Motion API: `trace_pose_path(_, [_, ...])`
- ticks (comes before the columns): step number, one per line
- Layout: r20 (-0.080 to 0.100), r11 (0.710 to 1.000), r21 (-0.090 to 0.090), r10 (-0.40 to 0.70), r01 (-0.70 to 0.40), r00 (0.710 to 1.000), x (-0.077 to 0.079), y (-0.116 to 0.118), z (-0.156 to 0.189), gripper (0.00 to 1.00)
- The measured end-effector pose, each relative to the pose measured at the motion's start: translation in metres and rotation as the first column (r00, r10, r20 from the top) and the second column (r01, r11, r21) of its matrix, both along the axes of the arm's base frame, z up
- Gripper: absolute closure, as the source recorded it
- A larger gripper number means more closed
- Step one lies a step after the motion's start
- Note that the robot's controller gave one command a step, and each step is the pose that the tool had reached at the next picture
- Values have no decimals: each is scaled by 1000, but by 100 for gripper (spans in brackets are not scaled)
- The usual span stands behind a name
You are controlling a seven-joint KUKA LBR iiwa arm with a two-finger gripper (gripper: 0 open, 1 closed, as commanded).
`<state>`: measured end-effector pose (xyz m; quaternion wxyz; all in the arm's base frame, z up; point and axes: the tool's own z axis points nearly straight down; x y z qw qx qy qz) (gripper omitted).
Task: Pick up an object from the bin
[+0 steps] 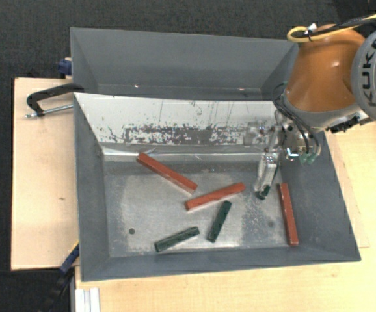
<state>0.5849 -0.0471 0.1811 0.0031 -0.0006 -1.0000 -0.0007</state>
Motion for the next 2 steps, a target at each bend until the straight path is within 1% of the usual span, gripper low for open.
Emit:
trace_pose_path(1, [9,1000,-1,1,-1,1000,2,0,5,0])
trace_pose_path(2, [14,998,-1,59,-59,998,-14,6,-50,0])
